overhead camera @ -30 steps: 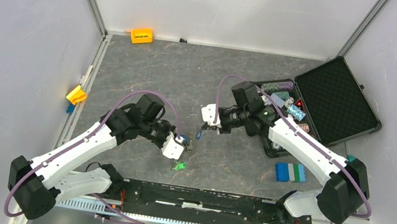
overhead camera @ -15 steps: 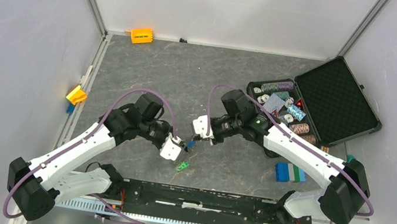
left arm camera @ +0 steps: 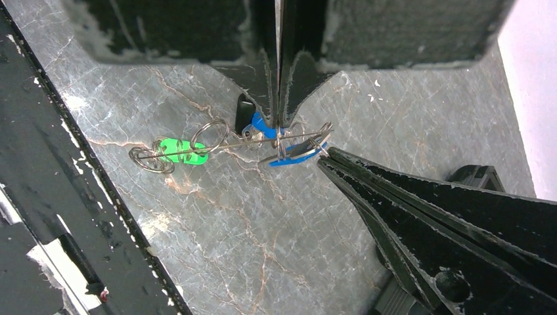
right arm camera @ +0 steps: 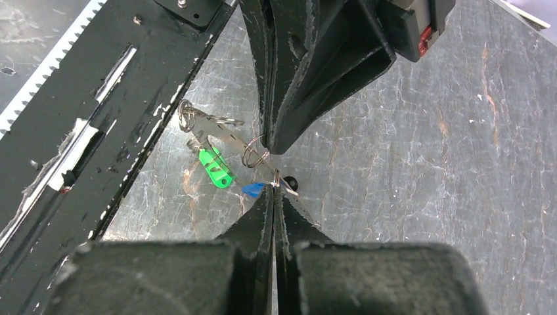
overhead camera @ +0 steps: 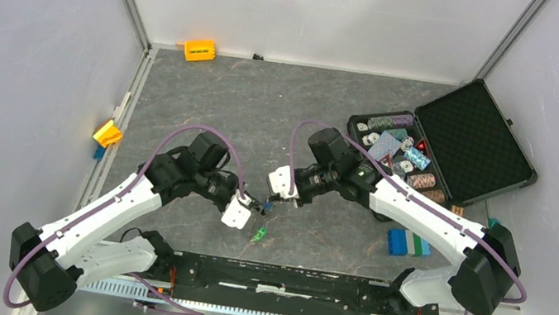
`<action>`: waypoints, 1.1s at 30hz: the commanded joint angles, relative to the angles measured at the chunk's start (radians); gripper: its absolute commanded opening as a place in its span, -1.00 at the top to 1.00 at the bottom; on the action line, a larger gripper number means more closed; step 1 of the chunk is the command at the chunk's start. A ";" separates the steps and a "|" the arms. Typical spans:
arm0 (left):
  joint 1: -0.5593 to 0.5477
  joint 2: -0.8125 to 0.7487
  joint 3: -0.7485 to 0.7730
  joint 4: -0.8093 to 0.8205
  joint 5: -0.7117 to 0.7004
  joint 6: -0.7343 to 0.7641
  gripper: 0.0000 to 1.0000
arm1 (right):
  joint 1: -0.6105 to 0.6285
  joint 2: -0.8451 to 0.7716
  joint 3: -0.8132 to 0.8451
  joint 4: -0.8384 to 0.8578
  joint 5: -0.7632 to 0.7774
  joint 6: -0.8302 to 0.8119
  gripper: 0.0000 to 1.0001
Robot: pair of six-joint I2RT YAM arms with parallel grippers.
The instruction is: Put the keys on the keyring
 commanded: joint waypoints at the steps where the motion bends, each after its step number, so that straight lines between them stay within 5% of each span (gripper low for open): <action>1: 0.004 -0.020 -0.001 0.004 0.072 0.046 0.96 | 0.007 0.000 -0.002 0.023 -0.047 -0.004 1.00; 33: 0.022 -0.014 -0.002 0.018 0.089 0.021 0.95 | 0.027 0.000 -0.006 0.025 -0.120 0.006 1.00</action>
